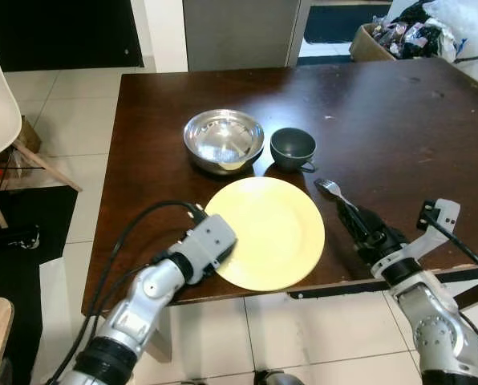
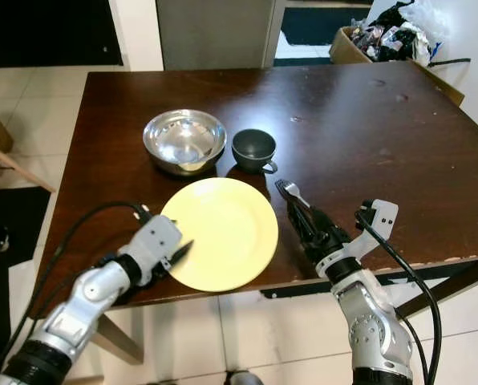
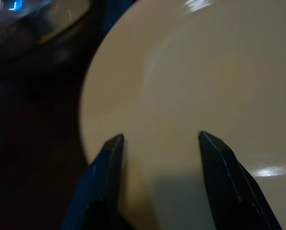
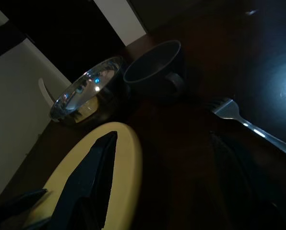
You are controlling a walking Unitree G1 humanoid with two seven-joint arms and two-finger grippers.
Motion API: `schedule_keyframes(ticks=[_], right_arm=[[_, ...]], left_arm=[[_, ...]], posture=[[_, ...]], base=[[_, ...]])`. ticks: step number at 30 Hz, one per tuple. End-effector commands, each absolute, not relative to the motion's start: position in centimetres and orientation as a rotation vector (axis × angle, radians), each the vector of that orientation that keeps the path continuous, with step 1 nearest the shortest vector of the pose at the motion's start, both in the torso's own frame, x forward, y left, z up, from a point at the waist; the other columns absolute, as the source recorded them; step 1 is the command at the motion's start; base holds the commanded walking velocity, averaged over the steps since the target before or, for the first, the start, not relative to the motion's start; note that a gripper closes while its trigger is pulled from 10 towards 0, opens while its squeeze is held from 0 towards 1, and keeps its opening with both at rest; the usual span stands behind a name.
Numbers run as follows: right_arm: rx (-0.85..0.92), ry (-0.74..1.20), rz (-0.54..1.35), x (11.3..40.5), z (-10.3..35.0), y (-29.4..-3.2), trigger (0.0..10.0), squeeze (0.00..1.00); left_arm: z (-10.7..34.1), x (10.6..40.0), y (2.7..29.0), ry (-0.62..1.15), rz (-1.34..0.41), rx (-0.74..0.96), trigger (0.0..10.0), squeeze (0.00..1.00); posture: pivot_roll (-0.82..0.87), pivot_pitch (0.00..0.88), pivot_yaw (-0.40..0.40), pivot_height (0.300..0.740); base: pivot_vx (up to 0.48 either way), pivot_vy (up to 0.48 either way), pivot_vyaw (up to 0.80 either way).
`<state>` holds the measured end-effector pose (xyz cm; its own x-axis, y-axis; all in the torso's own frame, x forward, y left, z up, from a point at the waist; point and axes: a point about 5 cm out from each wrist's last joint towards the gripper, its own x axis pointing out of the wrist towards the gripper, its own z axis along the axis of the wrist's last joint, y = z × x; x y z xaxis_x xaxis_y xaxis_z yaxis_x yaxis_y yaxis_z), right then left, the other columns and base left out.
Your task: Setting the table
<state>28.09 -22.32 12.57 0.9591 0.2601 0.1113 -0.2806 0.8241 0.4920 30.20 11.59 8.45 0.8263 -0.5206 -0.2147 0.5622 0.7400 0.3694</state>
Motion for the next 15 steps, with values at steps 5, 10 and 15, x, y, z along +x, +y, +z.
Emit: schedule_keyframes(ticks=[5,10,15], right_arm=[[0.533,-0.034,0.281,28.0,12.4,-22.4,10.0,0.0],[0.645,0.018,0.4,27.6,11.9,-20.9,10.0,0.0],[0.774,0.072,0.487,26.5,10.6,-18.8,10.0,0.0]], left_arm=[[3.3,28.0,14.5,0.393,-0.571,0.383,10.0,0.0],[2.8,27.9,14.8,0.4,-0.536,0.475,10.0,0.0],[2.7,28.1,15.5,0.417,-0.486,0.479,10.0,0.0]], posture=[[-0.13,0.056,0.022,0.74],[-0.13,0.055,0.02,0.74],[-0.13,0.054,0.021,0.74]], base=[[0.0,0.0,0.0],[0.0,0.0,0.0],[0.0,0.0,0.0]])
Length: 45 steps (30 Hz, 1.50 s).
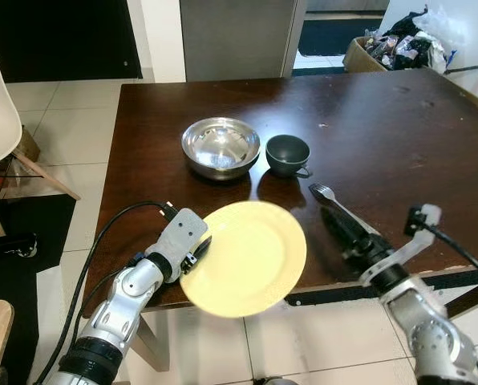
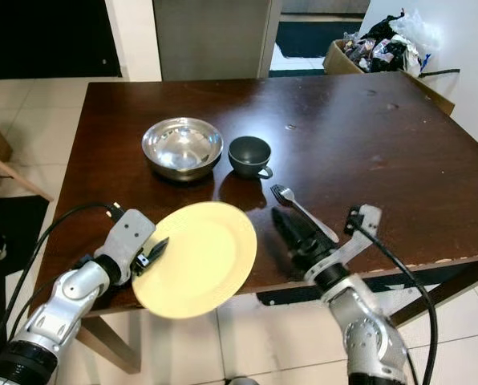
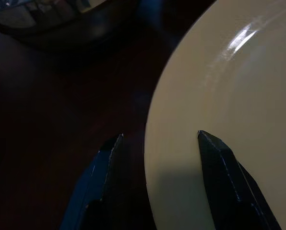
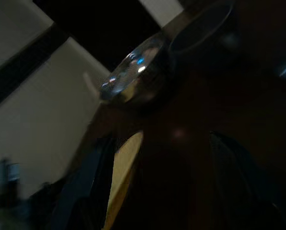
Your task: Setting the table
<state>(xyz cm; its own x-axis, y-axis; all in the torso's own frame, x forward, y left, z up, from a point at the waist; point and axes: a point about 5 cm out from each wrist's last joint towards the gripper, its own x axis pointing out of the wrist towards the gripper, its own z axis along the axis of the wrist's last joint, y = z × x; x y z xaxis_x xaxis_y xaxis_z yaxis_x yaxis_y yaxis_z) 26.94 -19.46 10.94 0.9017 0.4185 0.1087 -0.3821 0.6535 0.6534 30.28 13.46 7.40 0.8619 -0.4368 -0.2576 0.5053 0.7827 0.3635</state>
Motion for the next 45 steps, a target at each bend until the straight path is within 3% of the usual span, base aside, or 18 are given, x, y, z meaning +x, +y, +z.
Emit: schedule_keyframes(ticks=[1,2,6,7,9,10,16,17,18,19,35,45], right_arm=[[0.774,0.072,0.487,26.5,10.6,-18.8,10.0,0.0],[0.893,0.129,0.543,25.5,9.3,-16.8,10.0,0.0],[0.957,0.22,0.539,24.5,7.2,-14.9,10.0,0.0],[0.947,0.25,0.516,24.3,6.3,-14.7,10.0,0.15],[0.939,0.268,0.503,24.1,5.8,-14.6,10.0,0.15],[0.939,0.277,0.474,24.0,5.3,-14.7,10.0,1.0],[0.974,0.154,0.37,24.7,6.0,-16.4,10.0,1.0],[0.969,0.139,0.383,25.1,6.4,-16.4,10.0,0.57],[0.969,0.139,0.383,25.1,6.4,-16.4,10.0,0.57],[0.963,0.126,0.402,25.4,6.9,-16.4,10.0,0.0],[1.032,0.165,0.481,26.9,7.4,-15.3,10.0,0.0],[1.04,0.346,0.66,26.3,6.0,-10.7,10.0,0.0]], left_arm=[[2.7,28.1,15.5,0.417,-0.486,0.479,10.0,0.0],[2.3,28.0,16.5,0.447,-0.433,0.474,10.0,0.0],[1.9,27.8,16.9,0.461,-0.393,0.424,10.0,0.0],[1.8,27.7,16.9,0.465,-0.386,0.404,10.0,0.0],[1.8,27.6,17.0,0.467,-0.381,0.392,10.0,0.0],[1.8,27.6,17.0,0.466,-0.38,0.386,10.0,0.0],[2.0,27.7,16.9,0.451,-0.393,0.389,10.0,0.0],[2.0,27.7,16.9,0.449,-0.394,0.39,10.0,0.0],[2.0,27.7,16.9,0.449,-0.394,0.39,10.0,0.0],[2.0,27.7,16.9,0.448,-0.395,0.391,10.0,0.0],[2.3,27.9,16.8,0.429,-0.403,0.397,10.0,0.0],[2.4,28.0,16.8,0.422,-0.402,0.402,10.0,0.0]], posture=[[-0.13,0.054,0.021,0.74],[-0.13,0.059,0.017,0.74],[-0.13,0.061,0.016,0.74],[-0.13,0.061,0.016,0.74],[-0.13,0.062,0.016,0.74],[-0.13,0.063,0.017,0.74],[-0.13,0.066,0.025,0.74],[-0.13,0.067,0.03,0.74],[-0.13,0.067,0.03,0.74],[-0.13,0.065,0.029,0.74],[-0.12,0.061,0.025,0.74],[-0.11,0.07,0.02,0.74]], base=[[0.0,0.0,0.0],[0.0,0.0,0.0],[0.0,0.0,0.0],[0.0,0.0,0.0],[0.0,0.0,0.0],[0.0,0.0,0.0],[0.0,0.0,0.0],[0.0,0.0,0.0],[0.0,0.0,0.0],[0.0,0.0,0.0],[0.0,0.0,0.0],[0.0,0.0,0.0]])
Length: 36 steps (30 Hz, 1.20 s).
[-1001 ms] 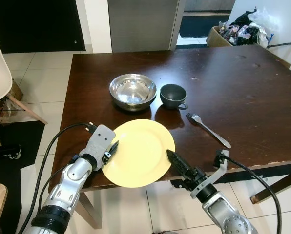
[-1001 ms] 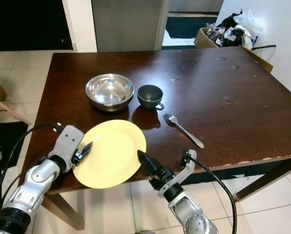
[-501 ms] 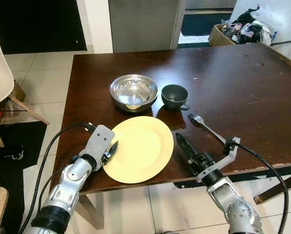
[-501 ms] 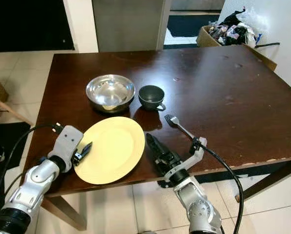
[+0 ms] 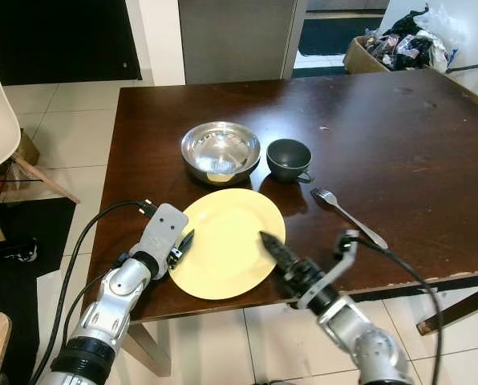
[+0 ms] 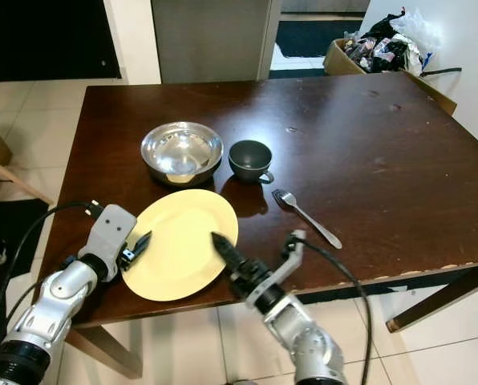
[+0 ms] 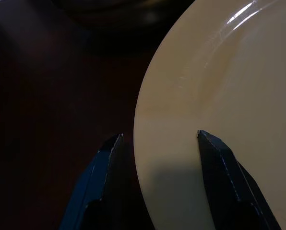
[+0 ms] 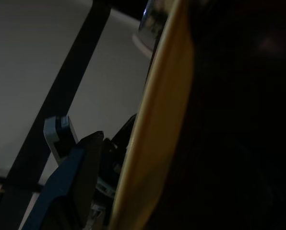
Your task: Setting the table
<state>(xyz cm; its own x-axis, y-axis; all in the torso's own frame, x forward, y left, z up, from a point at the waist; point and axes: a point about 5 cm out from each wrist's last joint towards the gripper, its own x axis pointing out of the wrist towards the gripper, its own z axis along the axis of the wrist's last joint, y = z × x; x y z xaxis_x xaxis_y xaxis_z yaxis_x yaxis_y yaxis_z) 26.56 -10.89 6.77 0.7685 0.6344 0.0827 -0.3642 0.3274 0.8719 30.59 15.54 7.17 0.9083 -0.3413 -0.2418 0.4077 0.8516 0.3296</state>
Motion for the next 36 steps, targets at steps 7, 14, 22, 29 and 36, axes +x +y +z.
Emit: schedule_keyframes(ticks=[7,14,22,29,36], right_arm=[[1.014,0.329,0.641,27.8,6.1,-10.5,10.0,0.0],[1.02,0.285,0.622,28.9,6.6,-11.2,0.0,0.0],[1.031,0.276,0.635,28.7,6.5,-11.5,0.0,0.0],[1.042,0.267,0.644,28.8,6.5,-11.4,0.0,0.0],[1.042,0.256,0.652,28.9,6.6,-11.5,0.0,0.0]], left_arm=[[2.5,27.9,16.7,0.417,-0.401,0.403,10.0,0.0],[2.5,27.9,16.9,0.417,-0.401,0.403,10.0,0.0],[2.5,27.9,16.8,0.415,-0.404,0.405,10.0,0.0],[2.8,28.0,16.9,0.397,-0.389,0.399,10.0,0.0],[7.5,29.4,17.0,0.175,-0.325,0.028,10.0,0.0]], posture=[[-0.09,0.059,0.02,0.74],[-0.09,0.057,0.021,0.74],[-0.09,0.057,0.021,0.74],[-0.09,0.059,0.023,0.74],[-0.09,0.057,0.021,0.74]], base=[[0.0,0.0,0.0],[0.0,0.0,0.0],[0.0,0.0,0.0],[0.0,0.0,0.0],[0.0,0.0,0.0]])
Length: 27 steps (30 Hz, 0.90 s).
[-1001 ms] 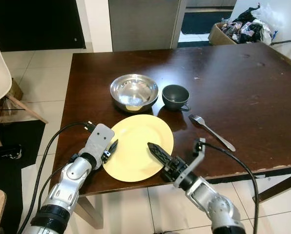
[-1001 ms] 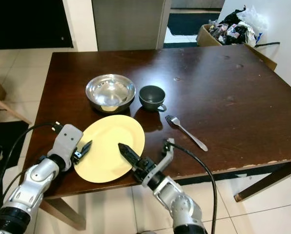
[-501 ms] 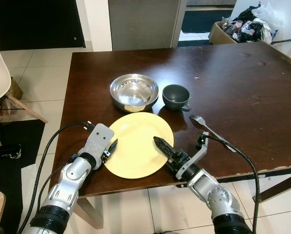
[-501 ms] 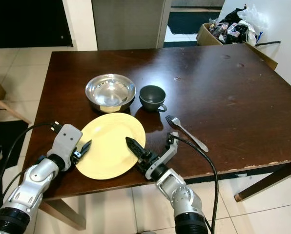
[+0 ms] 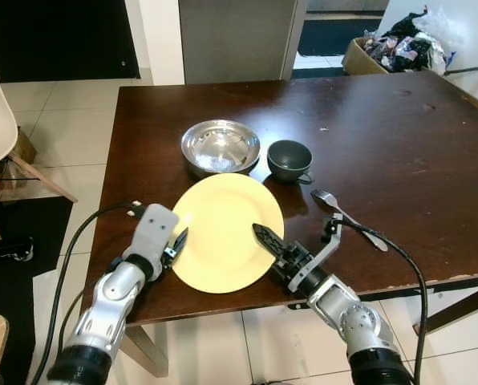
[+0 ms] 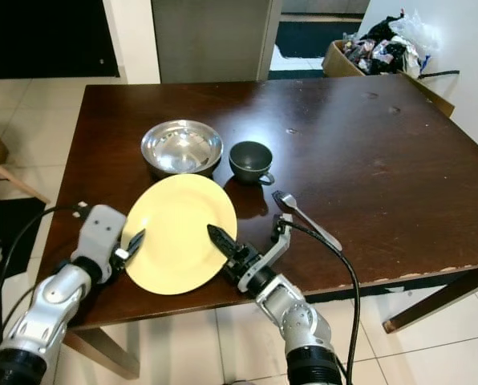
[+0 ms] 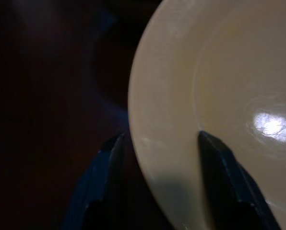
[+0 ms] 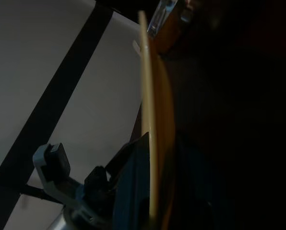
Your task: Setting the table
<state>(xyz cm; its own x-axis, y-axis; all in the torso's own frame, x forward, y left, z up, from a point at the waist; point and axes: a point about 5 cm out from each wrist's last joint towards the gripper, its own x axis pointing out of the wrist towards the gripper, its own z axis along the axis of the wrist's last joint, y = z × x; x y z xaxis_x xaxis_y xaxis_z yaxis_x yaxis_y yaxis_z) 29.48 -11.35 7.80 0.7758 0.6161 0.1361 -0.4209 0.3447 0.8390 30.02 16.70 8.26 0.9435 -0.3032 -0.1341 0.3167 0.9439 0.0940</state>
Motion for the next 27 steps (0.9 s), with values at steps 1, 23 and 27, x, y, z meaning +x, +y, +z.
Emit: schedule_keyframes(ticks=[1,23,27], right_arm=[[1.042,0.256,0.652,28.9,6.6,-11.5,0.0,0.0],[0.838,0.061,0.595,28.9,10.6,-14.8,10.0,0.0],[0.649,-0.064,0.486,29.6,13.9,-16.2,10.0,0.0]], left_arm=[[7.5,29.4,17.0,0.175,-0.325,0.028,10.0,0.0],[15.6,25.9,25.1,0.043,-0.224,-0.081,10.0,0.0],[16.0,27.1,23.3,0.021,-0.123,0.049,10.0,0.0]], posture=[[-0.09,0.057,0.021,0.74],[-0.06,0.063,0.031,0.74],[-0.07,0.063,0.027,0.74]], base=[[0.0,0.0,0.0],[0.0,0.0,0.0],[0.0,0.0,0.0]])
